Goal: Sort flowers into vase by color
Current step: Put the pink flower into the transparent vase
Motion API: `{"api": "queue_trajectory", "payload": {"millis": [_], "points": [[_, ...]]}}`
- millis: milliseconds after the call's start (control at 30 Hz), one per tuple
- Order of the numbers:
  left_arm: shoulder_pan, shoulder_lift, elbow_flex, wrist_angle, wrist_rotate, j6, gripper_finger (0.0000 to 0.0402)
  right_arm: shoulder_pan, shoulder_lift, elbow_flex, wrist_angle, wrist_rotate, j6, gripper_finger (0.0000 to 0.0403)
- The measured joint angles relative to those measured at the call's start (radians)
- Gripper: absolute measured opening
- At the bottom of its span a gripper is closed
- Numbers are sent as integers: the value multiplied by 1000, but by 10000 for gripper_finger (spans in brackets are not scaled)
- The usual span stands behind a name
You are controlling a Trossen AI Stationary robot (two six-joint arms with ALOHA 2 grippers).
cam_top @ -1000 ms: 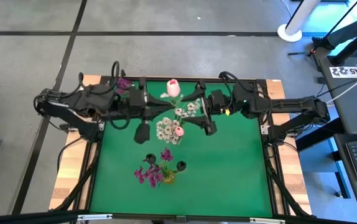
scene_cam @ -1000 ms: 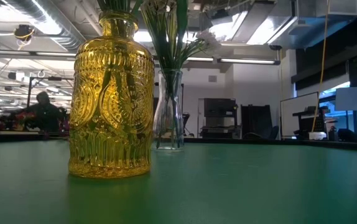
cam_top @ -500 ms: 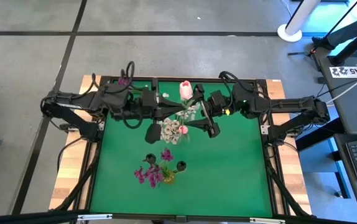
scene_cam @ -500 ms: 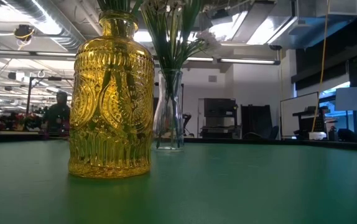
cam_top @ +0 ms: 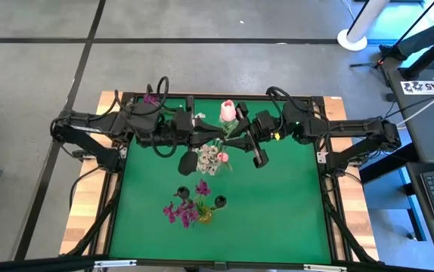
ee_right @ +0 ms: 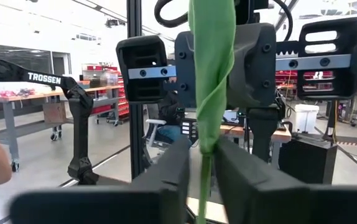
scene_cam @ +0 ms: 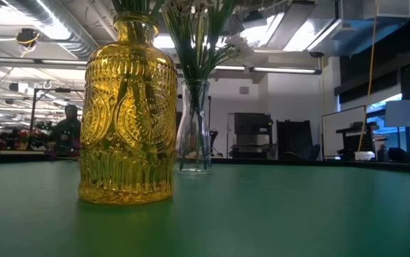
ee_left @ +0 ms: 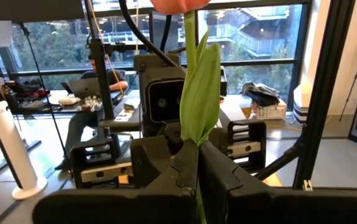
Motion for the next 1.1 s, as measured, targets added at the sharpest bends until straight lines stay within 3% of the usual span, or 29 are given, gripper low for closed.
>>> {"api": "queue_trajectory", "payload": {"millis": [133,300,533,867,1100], "points": [[0,0,0,0,0,-4,0,0,0,0,-2,-8,1,11],[-1,0,0,0,-24,-7,6,0,0,0,-9,-11,2,19],[-22,-31,0,14,-87,34,58,0,-61,1,-79,4,-21,11],[-154,-168,2,-24,-309,87,125,0,-290,2,-303,105,-97,4],[-220,-209,1,-273,-451,-6,134,0,-322,-1,-507,146,-123,3]]}}
